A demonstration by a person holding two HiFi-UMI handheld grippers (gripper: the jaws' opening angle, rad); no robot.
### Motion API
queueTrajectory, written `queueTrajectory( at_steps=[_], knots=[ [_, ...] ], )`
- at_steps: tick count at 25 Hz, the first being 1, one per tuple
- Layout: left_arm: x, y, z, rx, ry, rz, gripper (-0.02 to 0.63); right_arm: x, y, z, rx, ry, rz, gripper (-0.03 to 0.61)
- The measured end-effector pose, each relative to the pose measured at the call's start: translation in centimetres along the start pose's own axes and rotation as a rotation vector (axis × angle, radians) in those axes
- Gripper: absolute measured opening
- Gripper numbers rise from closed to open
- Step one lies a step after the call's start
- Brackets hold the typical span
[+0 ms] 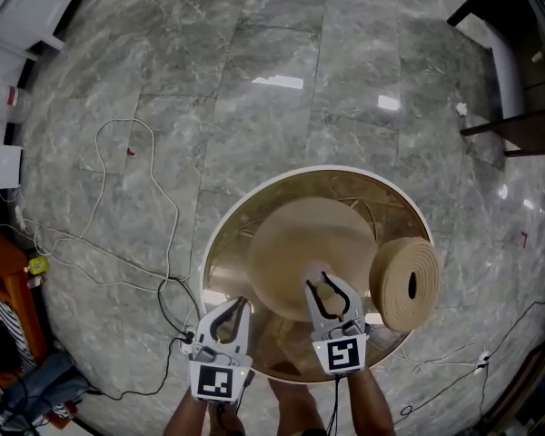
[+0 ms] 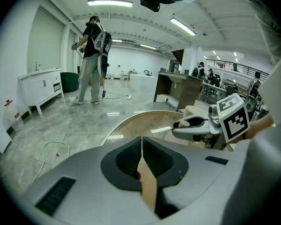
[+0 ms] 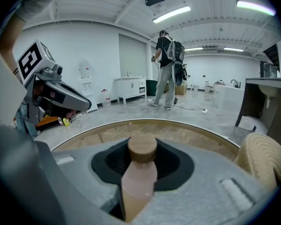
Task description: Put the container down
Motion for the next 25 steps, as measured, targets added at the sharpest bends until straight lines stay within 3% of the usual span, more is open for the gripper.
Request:
queueTrajectory(
  at_steps=[6,18,22,25],
  knots=[
    [-0.2,-0.2,-0.5,-0.016,0.016,-0.012,0.026,-0.3,0.3,-0.2,-0.008,0.001,0.031,0.126],
    [0.0,-0.6,-0.2,-0.039,0.004,-0.021,0.026,-0.3,0.3,-0.1,-0.025,-0.008,-0.017,0.134],
    [0.3,-0.4,0.6,-0.043,0.005,-0.026,0.026,0.1,0.3,0.2,-0.008,0.019,-0.057,0.232],
    [0.6,-0.1,1.4,-0.044,-0.001,-0.034,0.026,0.8,0.7,0.7,-0.011,0.019,-0.047,0.252]
  ],
)
Point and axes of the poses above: the fingertips, and each gripper's own axes: z backward along the fingers, y to its left, x out of its top, the point moved 10 cm from there along z, backward along the fingers, and after that the axes turned 15 degrees about -z, right-handed, at the moved point
